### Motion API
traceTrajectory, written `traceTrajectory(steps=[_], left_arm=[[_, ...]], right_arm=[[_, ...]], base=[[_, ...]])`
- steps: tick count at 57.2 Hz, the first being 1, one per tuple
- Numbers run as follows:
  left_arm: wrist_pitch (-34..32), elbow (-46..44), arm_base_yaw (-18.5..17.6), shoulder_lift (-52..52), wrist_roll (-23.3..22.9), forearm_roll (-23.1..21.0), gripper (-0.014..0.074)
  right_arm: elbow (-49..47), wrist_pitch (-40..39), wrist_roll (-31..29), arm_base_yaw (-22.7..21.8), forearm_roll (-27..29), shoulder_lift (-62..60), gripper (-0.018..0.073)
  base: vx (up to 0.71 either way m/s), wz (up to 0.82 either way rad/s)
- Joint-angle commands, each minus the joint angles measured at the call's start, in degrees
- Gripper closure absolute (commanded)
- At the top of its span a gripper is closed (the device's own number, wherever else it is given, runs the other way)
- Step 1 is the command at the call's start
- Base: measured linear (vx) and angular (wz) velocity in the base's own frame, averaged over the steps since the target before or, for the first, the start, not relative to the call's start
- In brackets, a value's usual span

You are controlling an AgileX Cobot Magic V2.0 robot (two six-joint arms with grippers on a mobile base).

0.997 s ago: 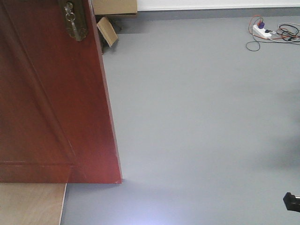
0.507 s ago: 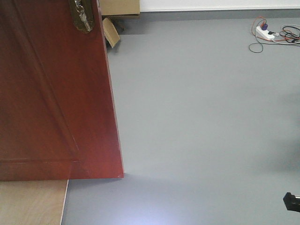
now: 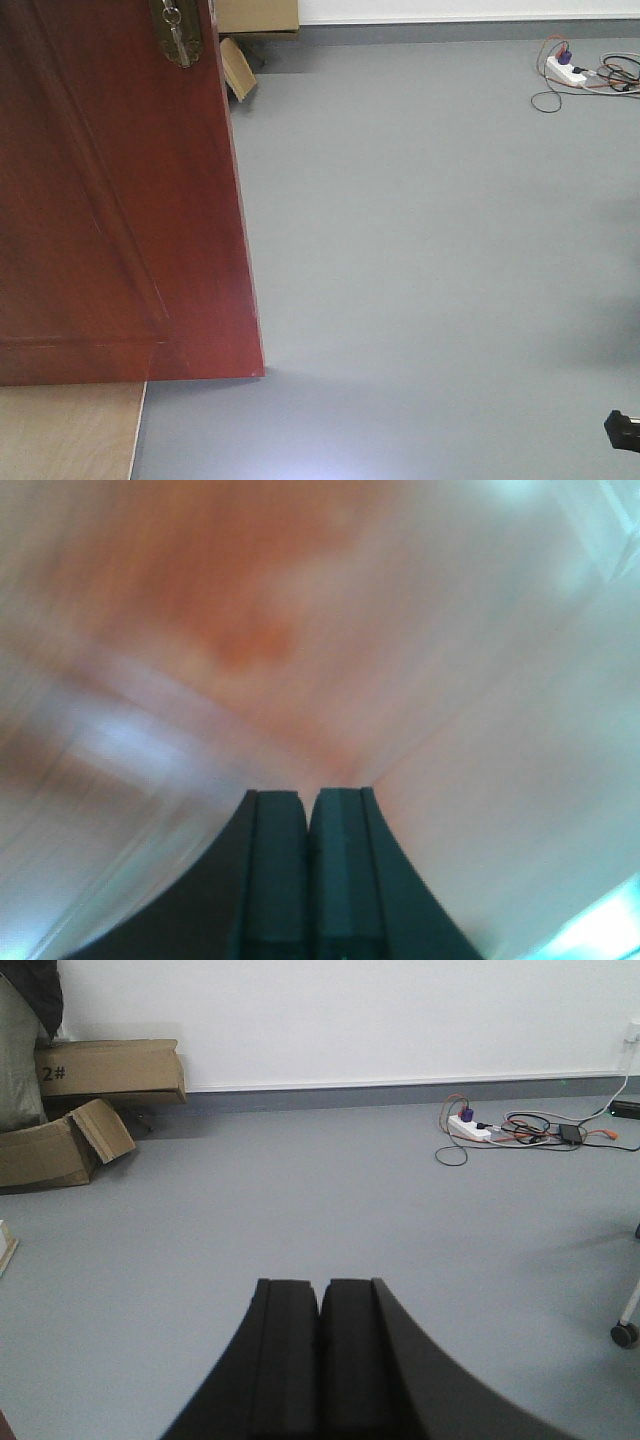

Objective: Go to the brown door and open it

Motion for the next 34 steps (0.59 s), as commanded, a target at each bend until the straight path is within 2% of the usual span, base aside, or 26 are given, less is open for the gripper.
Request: traceTrajectory(steps=[1, 8, 16, 27, 31, 34], left_arm=[[-5.3, 3.8, -1.9, -7.8, 3.3, 0.3, 0.06], [-13.7, 13.7, -5.7, -15.1, 10.7, 0.3, 0.06], [-22.0, 25.6, -9.3, -24.7, 16.0, -0.2, 0.06], [-25.2, 36.8, -10.8, -36.5, 17.0, 0.7, 0.06], [-24.5, 40.2, -10.8, -41.0, 16.1, 4.6, 0.06], [-23.8, 42.6, -10.8, -44.1, 13.2, 8.8, 0.06]], right_arm=[[0.4, -4.7, -0.3, -0.3, -0.4, -0.8, 0.0559], [0.4, -4.7, -0.3, -0.3, -0.4, -0.8, 0.0559], [0.4, -4.7, -0.3, -0.3, -0.4, -0.8, 0.0559], [0.4, -4.7, -0.3, -0.3, -0.4, -0.8, 0.0559], [0.4, -4.7, -0.3, -0.3, -0.4, -0.8, 0.0559], [0.4, -4.7, -0.3, -0.3, -0.4, -0.8, 0.0559]], base=[[0.0, 0.0], [0.0, 0.0], [0.0, 0.0], [0.0, 0.0], [0.0, 0.0], [0.0, 0.0]])
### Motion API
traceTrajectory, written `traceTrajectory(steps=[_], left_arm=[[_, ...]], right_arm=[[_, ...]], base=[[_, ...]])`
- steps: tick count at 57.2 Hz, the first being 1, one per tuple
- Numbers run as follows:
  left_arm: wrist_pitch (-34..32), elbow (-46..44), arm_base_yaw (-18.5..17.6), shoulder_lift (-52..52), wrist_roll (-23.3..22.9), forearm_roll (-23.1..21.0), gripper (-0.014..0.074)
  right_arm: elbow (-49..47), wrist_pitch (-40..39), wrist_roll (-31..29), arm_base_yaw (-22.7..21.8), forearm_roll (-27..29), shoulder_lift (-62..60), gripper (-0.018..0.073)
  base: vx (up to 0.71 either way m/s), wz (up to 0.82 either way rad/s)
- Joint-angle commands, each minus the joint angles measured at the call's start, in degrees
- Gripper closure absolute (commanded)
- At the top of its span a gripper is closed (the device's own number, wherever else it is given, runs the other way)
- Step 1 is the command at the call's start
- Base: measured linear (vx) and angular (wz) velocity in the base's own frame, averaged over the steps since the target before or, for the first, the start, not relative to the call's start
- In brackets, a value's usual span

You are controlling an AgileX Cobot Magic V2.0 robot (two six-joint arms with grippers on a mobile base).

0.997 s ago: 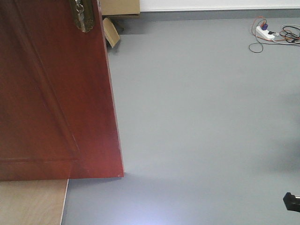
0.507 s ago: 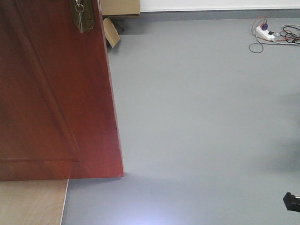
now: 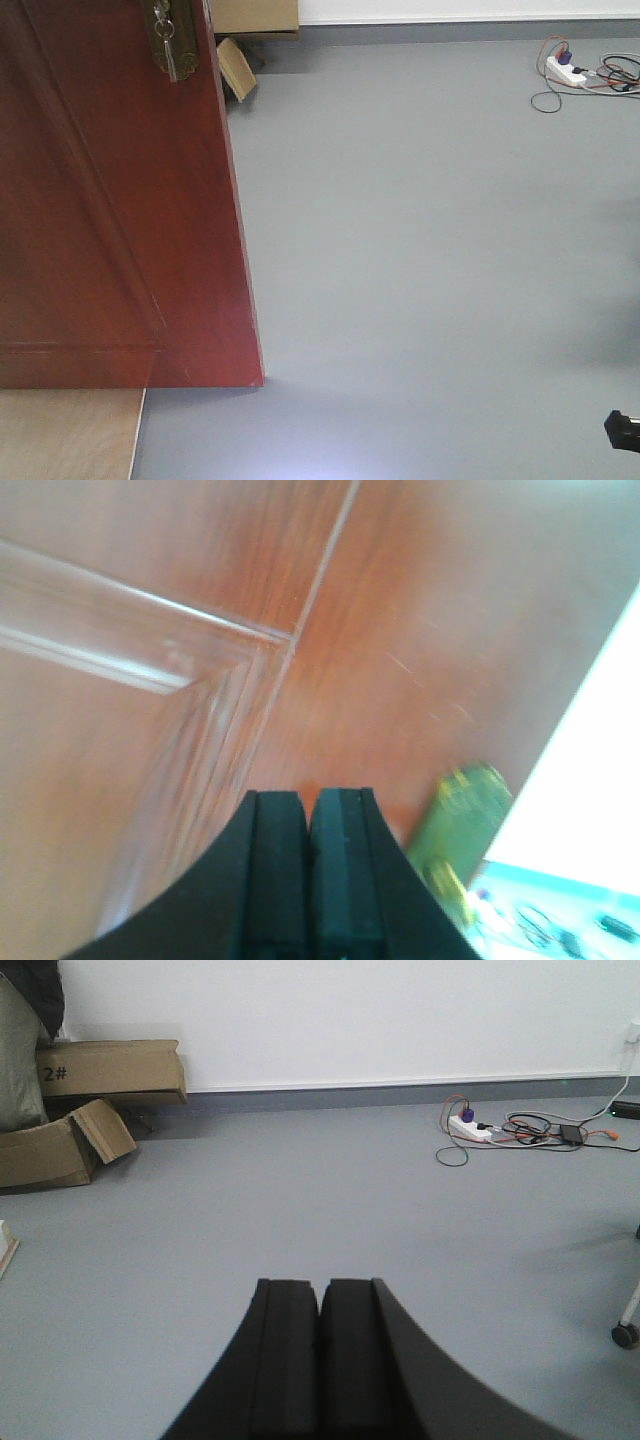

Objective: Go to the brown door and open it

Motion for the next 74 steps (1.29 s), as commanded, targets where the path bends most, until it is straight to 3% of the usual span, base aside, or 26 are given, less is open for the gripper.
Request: traceTrajectory(steps=[1, 6, 17, 22, 25, 37, 47, 63, 70, 74], left_arm=[[-1.3, 3.0, -0.4, -6.6, -4.1, 5.7, 0.06], [-1.4, 6.9, -0.4, -11.0, -11.9, 15.4, 0.06], [-7.6, 17.4, -0.4, -19.7, -33.9, 41.8, 0.06], [-9.2, 23.3, -0.4, -23.3, -41.4, 50.9, 0.06], [-10.3, 27.0, -0.5, -25.7, -44.5, 53.6, 0.06], [-12.6, 41.5, -0.5, -36.9, -46.5, 54.4, 0.06], [-13.9, 46.7, -0.9, -45.6, -47.0, 57.0, 0.06], [-14.8, 52.0, -9.7, -49.2, -47.4, 62.9, 0.06], [-16.9, 55.8, -10.2, -49.2, -47.4, 62.8, 0.06], [-12.6, 55.6, -10.2, -49.2, -47.3, 63.0, 0.06]], right_arm=[[0.4, -4.7, -0.3, -0.3, -0.4, -0.8, 0.0559], [0.4, -4.7, -0.3, -0.3, -0.4, -0.8, 0.0559], [0.4, -4.7, -0.3, -0.3, -0.4, -0.8, 0.0559], [0.4, -4.7, -0.3, -0.3, -0.4, -0.8, 0.0559], [0.4, -4.7, -0.3, -0.3, -0.4, -0.8, 0.0559], [0.4, -4.7, -0.3, -0.3, -0.4, -0.8, 0.0559], [0.4, -4.7, -0.3, -0.3, -0.4, -0.8, 0.0559], [0.4, -4.7, -0.3, -0.3, -0.4, -0.8, 0.0559], [0.4, -4.7, -0.3, -0.3, -0.4, -0.8, 0.0559], [0.4, -4.7, -0.3, -0.3, -0.4, -0.8, 0.0559]], base=[[0.0, 0.0], [0.0, 0.0], [0.0, 0.0], [0.0, 0.0], [0.0, 0.0], [0.0, 0.0], [0.0, 0.0], [0.0, 0.0], [0.0, 0.0], [0.0, 0.0]])
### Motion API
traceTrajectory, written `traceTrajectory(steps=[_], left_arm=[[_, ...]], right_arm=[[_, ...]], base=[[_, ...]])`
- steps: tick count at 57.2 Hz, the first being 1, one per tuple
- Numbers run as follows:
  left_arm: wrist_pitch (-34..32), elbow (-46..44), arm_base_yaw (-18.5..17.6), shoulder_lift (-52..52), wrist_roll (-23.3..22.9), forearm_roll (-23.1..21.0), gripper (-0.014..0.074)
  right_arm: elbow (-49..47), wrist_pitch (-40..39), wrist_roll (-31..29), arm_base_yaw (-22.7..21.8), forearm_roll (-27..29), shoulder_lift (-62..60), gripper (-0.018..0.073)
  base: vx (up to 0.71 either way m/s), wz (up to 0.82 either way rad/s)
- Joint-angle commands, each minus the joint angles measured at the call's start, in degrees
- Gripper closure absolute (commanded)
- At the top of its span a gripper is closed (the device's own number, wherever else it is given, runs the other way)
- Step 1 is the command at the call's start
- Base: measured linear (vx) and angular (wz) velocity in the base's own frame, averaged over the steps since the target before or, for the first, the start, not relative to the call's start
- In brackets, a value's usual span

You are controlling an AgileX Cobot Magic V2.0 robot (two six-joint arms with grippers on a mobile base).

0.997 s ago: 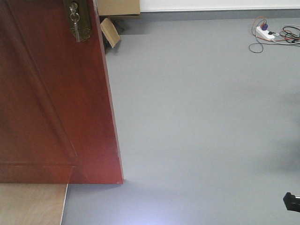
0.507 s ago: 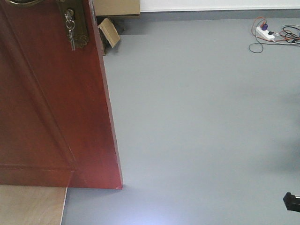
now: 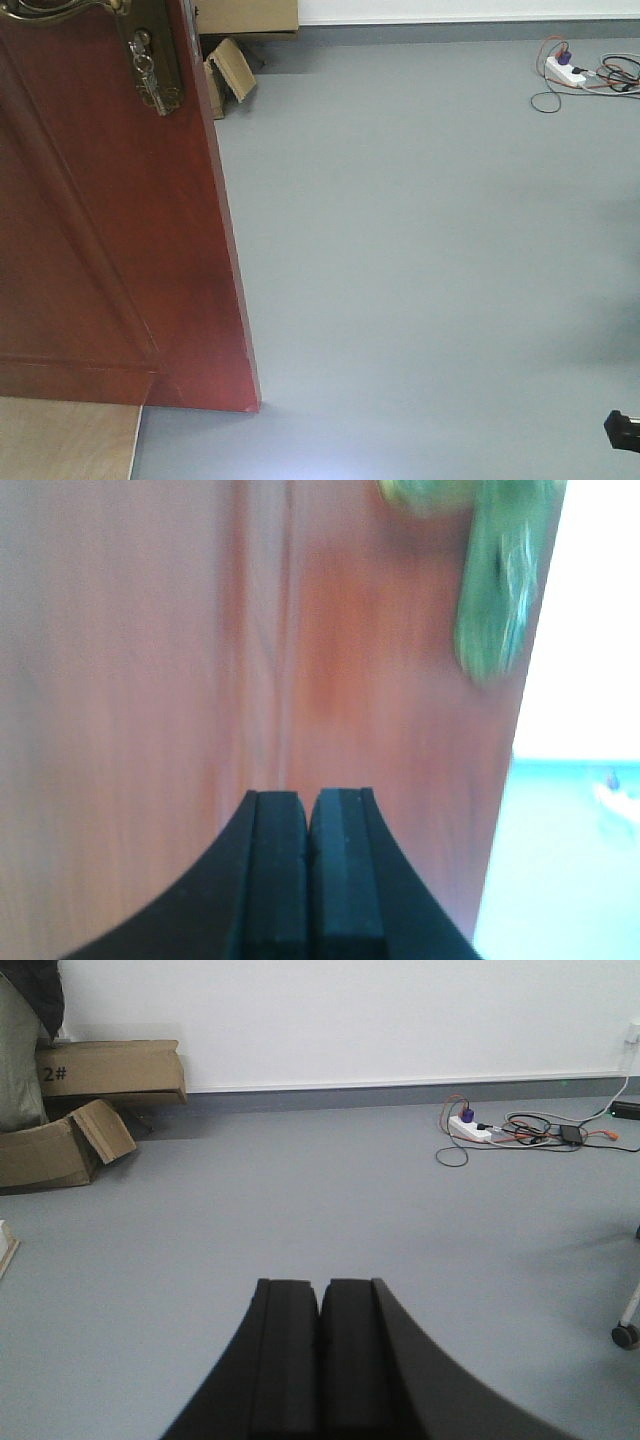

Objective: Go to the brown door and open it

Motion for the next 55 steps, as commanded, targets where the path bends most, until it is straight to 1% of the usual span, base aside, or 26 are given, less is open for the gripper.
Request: traceTrajectory(steps=[1, 55], left_arm=[[-2.3, -0.7, -0.5, -0.1, -0.4, 0.1, 0.06], [-2.4, -0.8, -0.5, -0.7, -0.4, 0.0, 0.06]], right_arm=[[0.4, -4.7, -0.3, -0.3, -0.4, -0.8, 0.0559], [0.4, -4.7, -0.3, -0.3, -0.4, -0.8, 0.0559]], base=[[0.0, 0.0], [0.0, 0.0]])
